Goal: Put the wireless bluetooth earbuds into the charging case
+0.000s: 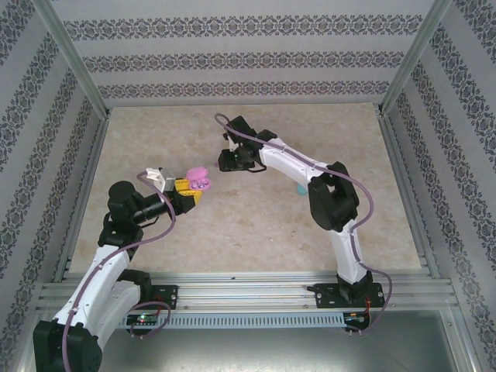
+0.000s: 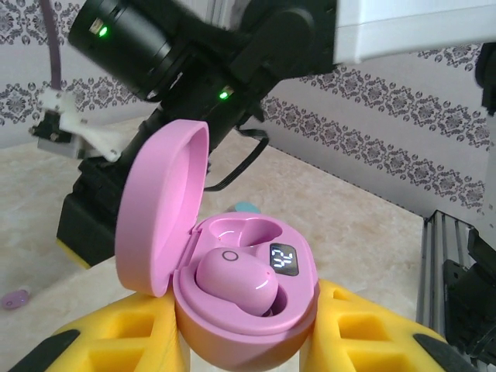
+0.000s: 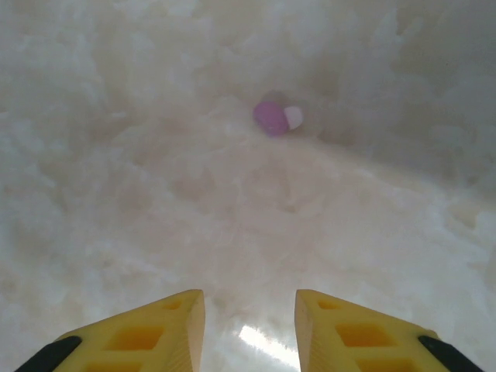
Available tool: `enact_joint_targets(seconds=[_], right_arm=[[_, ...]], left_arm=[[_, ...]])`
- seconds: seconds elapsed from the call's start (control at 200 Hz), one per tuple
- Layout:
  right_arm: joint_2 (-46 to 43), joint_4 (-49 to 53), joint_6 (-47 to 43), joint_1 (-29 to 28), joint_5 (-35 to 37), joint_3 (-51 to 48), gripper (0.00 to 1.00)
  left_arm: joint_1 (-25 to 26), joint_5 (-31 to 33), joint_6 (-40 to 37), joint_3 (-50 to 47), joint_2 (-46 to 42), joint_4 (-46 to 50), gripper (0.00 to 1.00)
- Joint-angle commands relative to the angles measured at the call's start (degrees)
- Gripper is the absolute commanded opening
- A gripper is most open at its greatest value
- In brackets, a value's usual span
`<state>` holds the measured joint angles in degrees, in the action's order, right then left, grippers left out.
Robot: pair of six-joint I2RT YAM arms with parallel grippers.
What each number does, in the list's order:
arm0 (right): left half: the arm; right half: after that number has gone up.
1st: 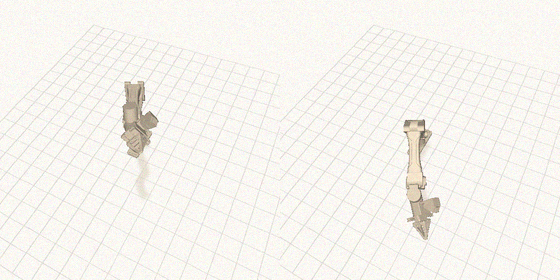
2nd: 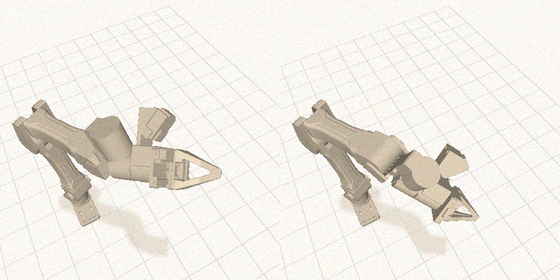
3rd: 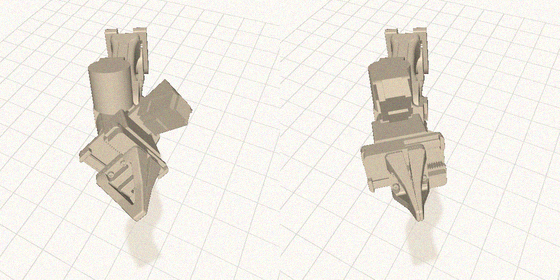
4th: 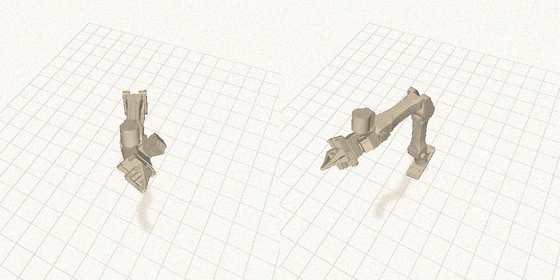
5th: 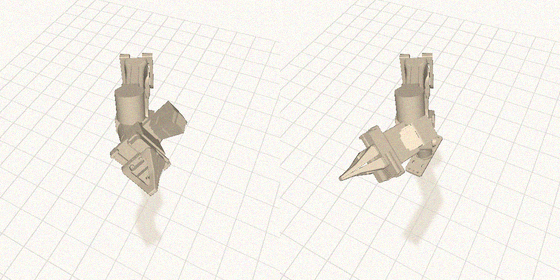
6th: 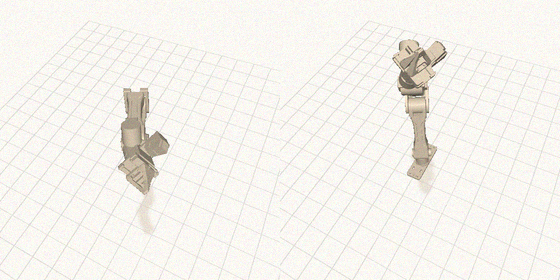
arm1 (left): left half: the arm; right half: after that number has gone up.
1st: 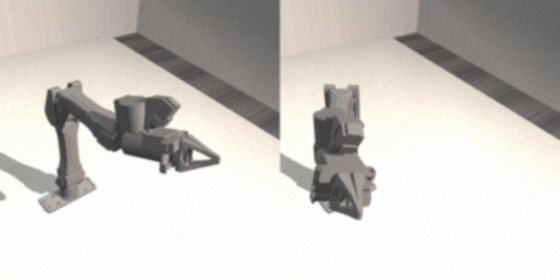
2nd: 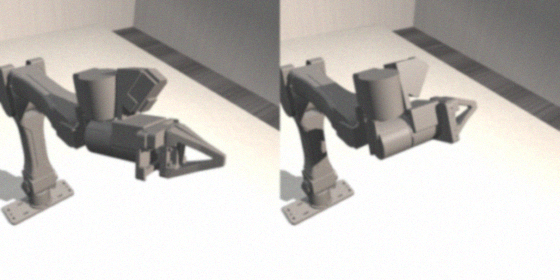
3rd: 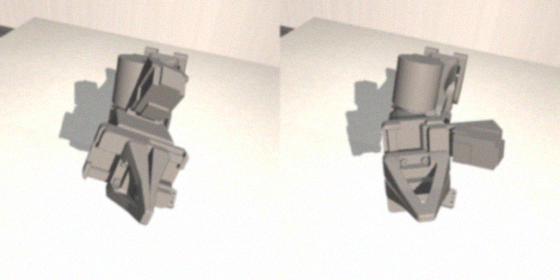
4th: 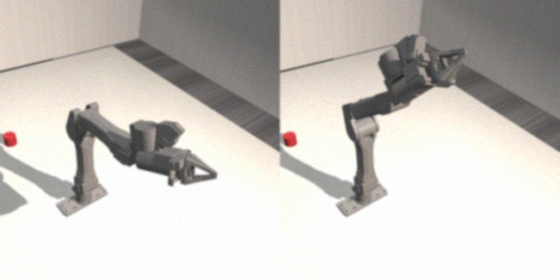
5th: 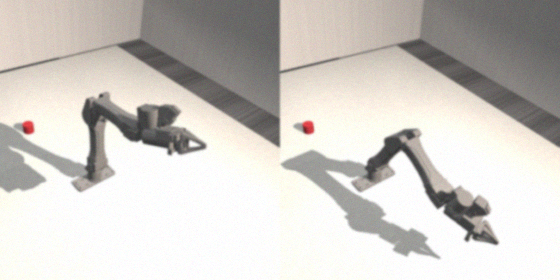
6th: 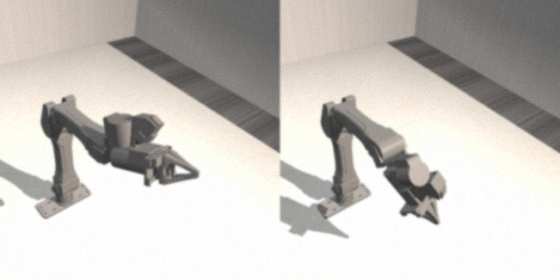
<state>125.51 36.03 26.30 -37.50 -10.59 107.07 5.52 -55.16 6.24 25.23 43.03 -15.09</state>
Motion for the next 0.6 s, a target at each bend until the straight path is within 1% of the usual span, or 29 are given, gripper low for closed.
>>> enact_joint_targets(seconds=[0.0, 0.115, 0.29, 0.405, 0.475, 0.595], right_arm=[[5.41, 4.19, -4.41, 0.49, 1.12, 6.76, 0.38], [11.86, 9.65, -8.21, 0.72, 3.22, 15.7, 0.39], [19.74, 12.65, -13.64, 0.69, 2.72, 28.29, 0.4], [24.25, 15.28, -17.68, 0.55, 3.67, 36.69, 0.41], [25.85, 15.82, -20.08, 0.48, 4.24, 39.31, 0.41], [26.54, 15.23, -22.58, 0.28, 4.66, 39.86, 0.42]], left_arm=[[-0.37, 0.97, -1.19, 0.99, -0.53, 0.85, 0.24], [-0.34, 1.22, -0.94, 0.52, 0.61, 0.15, 0.24], [-0.41, 1.82, -1.13, 0.45, 2.4, -0.28, 0.24], [-0.43, 2.0, -1.4, 0.67, 3.48, -0.34, 0.24], [-0.43, 2.05, -1.58, 0.85, 4.04, -0.33, 0.24], [-0.43, 2.1, -2.01, 1.04, 4.74, -0.12, 0.24]])
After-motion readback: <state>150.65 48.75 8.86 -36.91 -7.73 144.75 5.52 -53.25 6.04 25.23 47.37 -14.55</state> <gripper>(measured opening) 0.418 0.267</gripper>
